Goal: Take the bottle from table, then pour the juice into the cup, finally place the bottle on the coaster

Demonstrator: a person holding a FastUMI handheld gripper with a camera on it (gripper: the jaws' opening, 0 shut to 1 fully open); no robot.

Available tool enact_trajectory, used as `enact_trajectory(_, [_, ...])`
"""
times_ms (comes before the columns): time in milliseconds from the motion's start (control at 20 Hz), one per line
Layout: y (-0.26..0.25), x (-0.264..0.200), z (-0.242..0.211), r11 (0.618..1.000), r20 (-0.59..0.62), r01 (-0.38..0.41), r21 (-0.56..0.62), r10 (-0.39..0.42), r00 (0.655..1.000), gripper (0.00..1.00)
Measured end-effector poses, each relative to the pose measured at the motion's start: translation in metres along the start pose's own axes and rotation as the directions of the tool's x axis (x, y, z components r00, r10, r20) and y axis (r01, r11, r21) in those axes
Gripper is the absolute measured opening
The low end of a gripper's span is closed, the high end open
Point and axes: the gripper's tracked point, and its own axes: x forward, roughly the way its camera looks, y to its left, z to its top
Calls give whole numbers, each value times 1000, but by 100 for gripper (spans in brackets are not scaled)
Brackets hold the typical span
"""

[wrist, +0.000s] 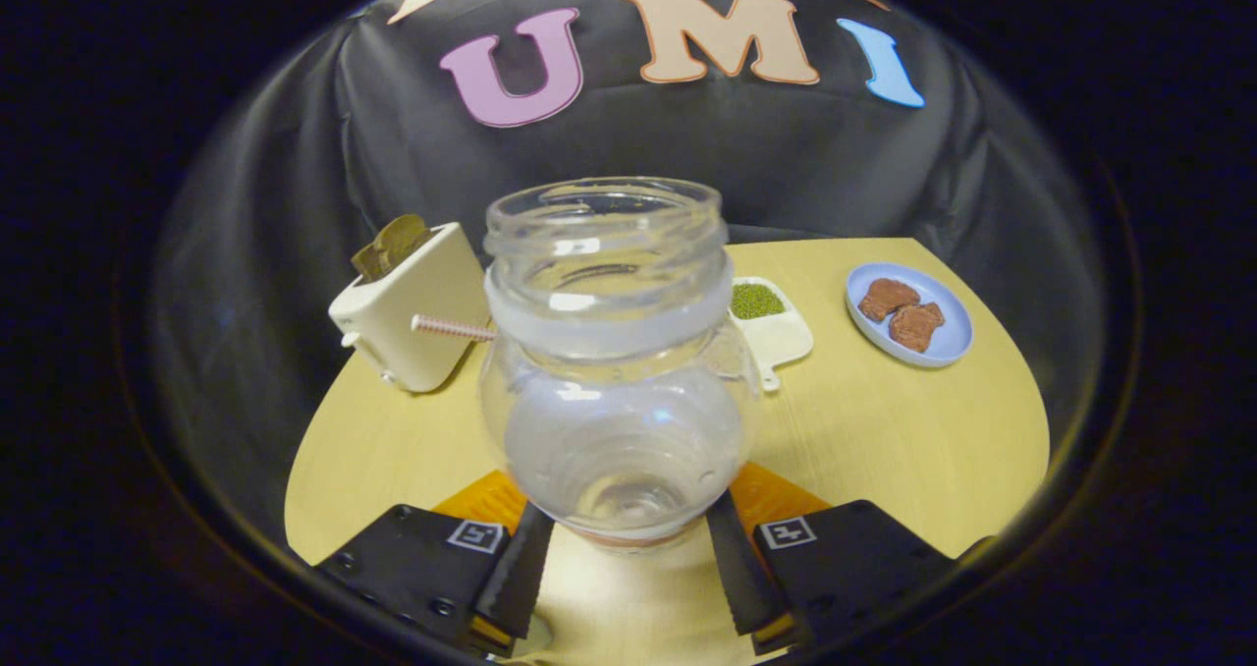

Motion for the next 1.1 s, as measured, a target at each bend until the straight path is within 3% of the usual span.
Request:
enact_trajectory(150, [-5, 19, -7, 999, -4, -3, 37, 3, 1000, 79])
enact_trajectory(450, [-6, 33, -31, 1000, -25, 12, -11, -12, 1000, 79])
enact_trajectory(1100, [0, 29, -41, 995, 24, 46, -94, -44, 999, 79])
